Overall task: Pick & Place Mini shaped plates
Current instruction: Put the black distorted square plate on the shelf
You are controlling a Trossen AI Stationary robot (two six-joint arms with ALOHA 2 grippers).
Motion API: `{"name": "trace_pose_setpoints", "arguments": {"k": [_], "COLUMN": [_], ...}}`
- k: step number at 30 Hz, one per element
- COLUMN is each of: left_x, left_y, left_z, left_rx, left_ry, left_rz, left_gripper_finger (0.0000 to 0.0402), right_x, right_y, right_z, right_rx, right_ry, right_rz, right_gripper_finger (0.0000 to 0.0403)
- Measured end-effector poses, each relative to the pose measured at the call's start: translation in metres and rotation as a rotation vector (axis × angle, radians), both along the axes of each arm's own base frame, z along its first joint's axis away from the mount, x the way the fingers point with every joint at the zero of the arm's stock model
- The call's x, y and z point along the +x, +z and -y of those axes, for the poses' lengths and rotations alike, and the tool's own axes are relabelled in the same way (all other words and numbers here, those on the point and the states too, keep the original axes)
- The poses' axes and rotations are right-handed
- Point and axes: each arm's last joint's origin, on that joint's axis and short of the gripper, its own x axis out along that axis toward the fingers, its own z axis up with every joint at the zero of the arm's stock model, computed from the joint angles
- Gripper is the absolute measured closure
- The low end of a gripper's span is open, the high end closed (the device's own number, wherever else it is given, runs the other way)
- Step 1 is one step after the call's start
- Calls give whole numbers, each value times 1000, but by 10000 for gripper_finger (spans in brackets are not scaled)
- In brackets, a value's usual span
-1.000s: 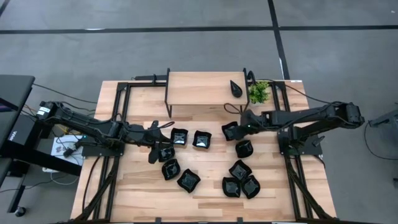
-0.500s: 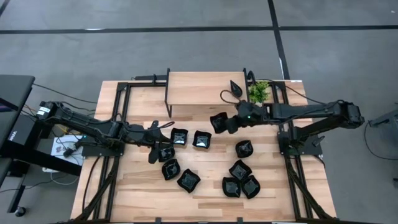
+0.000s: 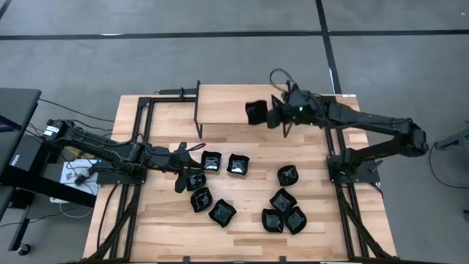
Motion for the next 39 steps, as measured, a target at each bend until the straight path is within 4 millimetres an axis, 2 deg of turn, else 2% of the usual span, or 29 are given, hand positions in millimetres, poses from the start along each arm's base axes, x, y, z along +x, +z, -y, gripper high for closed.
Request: {"name": "trace_pose_setpoints", "arguments": {"k": [3,7,12,19,27,39], "left_x": [0,0,0,0,0,0], "left_y": [0,0,0,0,0,0], "left_z": [0,0,0,0,0,0], "left_rx": [0,0,-1,-1,-1,-1], "left_ry": [0,0,0,0,0,0], "left_rz": [1,1,2,3,3,3], "left_gripper_finger": [325,325,325,325,325,325], "right_x": [2,14,33,47,47,42], "right_y": [6,7,-4,-18,-25,-27], "right_z": [14,34,62,93,106,108], "right_rx": [-18,-14,24,92,130,157], "right_ry": [-37,-34,-30,-23,-37,-50], "right_rz": [-5,-36,-171,-275,-327,-362], "right_gripper_finger": [403,403,403,403,403,403]}}
